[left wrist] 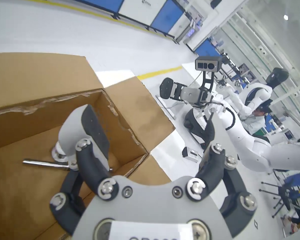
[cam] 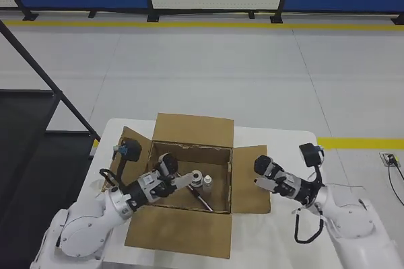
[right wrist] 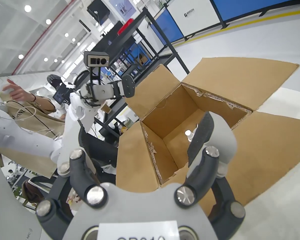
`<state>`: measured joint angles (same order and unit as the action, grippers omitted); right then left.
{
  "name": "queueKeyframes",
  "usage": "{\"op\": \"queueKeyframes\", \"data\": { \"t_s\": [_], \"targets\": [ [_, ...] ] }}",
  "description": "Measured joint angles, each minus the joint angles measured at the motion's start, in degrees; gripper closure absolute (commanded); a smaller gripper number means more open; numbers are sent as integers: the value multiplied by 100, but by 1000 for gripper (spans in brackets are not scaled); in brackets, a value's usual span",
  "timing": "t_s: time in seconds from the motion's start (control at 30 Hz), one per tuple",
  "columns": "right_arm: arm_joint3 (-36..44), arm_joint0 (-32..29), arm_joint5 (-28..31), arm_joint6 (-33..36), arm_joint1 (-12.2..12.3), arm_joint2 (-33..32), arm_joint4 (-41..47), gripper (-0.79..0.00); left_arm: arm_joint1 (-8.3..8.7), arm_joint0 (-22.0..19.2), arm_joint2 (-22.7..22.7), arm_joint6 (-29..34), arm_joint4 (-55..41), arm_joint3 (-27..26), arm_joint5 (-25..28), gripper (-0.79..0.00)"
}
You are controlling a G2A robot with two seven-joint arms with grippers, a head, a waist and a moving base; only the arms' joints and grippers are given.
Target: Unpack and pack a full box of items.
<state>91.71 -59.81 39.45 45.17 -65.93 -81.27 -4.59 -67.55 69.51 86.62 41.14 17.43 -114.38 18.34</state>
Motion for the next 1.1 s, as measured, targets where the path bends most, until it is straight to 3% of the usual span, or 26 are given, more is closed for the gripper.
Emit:
{"op": "queueKeyframes", "data": {
  "t_s": [0.33,0.57,0.87,1.1],
  "targets": [
    [-307,1140,-838,133,-183,1439,-1149,-785,99,1359,1711,-696,-656,-423,324,-785],
    [-623,1540,-930,96,-285,1894,-975,-785,107,2055,2457,-1096,-966,-471,539,-785],
    [-595,1515,-957,72,-287,1921,-1029,-785,107,2077,2481,-1111,-975,-467,547,-785],
    [-420,1874,-1564,325,-404,2776,-2658,-785,124,1989,2351,-978,-1178,-384,376,-785]
  ]
}}
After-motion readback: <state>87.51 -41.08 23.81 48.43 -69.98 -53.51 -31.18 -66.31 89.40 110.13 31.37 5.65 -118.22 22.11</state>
